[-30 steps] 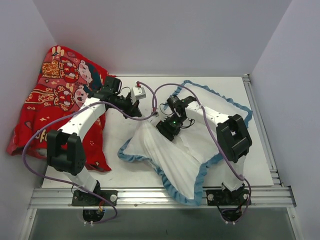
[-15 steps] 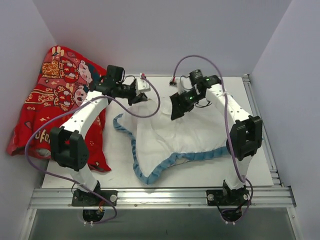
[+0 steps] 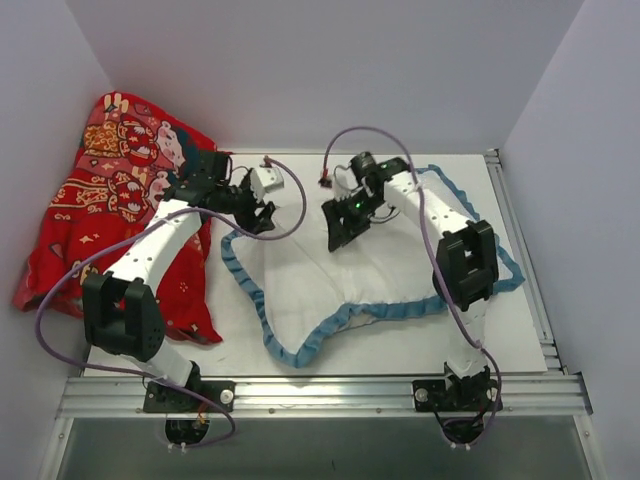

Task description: Put the pillow into the pillowcase

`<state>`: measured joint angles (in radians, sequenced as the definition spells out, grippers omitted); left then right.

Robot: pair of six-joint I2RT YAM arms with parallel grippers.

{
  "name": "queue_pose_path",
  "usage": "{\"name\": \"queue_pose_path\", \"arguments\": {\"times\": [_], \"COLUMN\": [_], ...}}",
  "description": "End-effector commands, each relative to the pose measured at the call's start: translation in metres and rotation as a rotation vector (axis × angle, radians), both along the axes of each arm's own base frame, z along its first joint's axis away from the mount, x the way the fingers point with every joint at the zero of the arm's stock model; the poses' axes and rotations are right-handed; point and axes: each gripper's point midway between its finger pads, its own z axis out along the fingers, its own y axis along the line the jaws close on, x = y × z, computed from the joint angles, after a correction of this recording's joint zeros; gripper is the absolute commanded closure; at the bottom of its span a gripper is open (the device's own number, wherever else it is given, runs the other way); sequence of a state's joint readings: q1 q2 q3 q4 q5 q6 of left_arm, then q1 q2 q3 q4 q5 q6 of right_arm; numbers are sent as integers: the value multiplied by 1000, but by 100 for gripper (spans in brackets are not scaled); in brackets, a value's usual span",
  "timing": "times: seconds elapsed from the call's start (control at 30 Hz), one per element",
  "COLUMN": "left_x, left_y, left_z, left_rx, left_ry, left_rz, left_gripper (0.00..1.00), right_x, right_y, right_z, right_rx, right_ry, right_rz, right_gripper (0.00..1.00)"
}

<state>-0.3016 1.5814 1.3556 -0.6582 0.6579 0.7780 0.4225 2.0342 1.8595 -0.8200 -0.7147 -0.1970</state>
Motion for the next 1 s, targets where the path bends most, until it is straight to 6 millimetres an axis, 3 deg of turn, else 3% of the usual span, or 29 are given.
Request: {"name": "queue_pose_path", "arguments": {"times": [0.0, 0.03, 0.1, 0.13, 0.17, 0.23, 0.33, 0.37, 0.5, 0.63, 0.73, 0.77, 0.8, 0.83, 0.9, 0.97], "left_x": [53, 61, 77, 80, 85, 87, 95, 97, 83, 64, 54, 53, 52, 52, 51, 58], "left_y": [19, 22, 29, 28, 26, 23, 22, 20, 14, 20, 23, 21, 17, 6, -10, -29], "left_z": [42, 47, 31, 34, 19, 7, -22, -20, -33, -42, -56, -57, -56, -51, -41, -11], "left_rx": [-142, -165, -142, -161, -150, -149, -121, -127, -118, -64, -28, -34, -52, -90, -134, -199], "left_ry": [48, 85, 144, 187, 238, 316, 402, 413, 536, 569, 619, 635, 655, 681, 704, 664], "left_rz": [372, 454, 551, 591, 610, 664, 728, 727, 700, 700, 705, 697, 681, 639, 578, 493], "left_gripper": [27, 27, 27, 29, 30, 32, 39, 40, 37, 35, 55, 64, 79, 85, 98, 100], "right_x": [-43, -71, -91, -102, -114, -119, -115, -114, -116, -119, -121, -120, -121, -118, -110, -79], "right_y": [-11, -18, -26, -30, -34, -35, -34, -35, -38, -40, -40, -39, -36, -33, -21, -12], "right_z": [-54, -81, -109, -119, -131, -133, -127, -124, -118, -115, -110, -104, -98, -89, -61, -19], "right_rx": [-168, -227, -289, -309, -326, -322, -306, -302, -305, -302, -294, -281, -258, -231, -131, -26], "right_ry": [136, 208, 256, 286, 325, 340, 296, 280, 262, 254, 239, 224, 221, 207, 175, 101], "right_rz": [28, 61, 74, 77, 68, 50, 38, 38, 39, 45, 56, 57, 65, 67, 65, 8], "right_gripper": [51, 55, 62, 66, 67, 68, 68, 68, 67, 66, 65, 64, 60, 58, 51, 48]}}
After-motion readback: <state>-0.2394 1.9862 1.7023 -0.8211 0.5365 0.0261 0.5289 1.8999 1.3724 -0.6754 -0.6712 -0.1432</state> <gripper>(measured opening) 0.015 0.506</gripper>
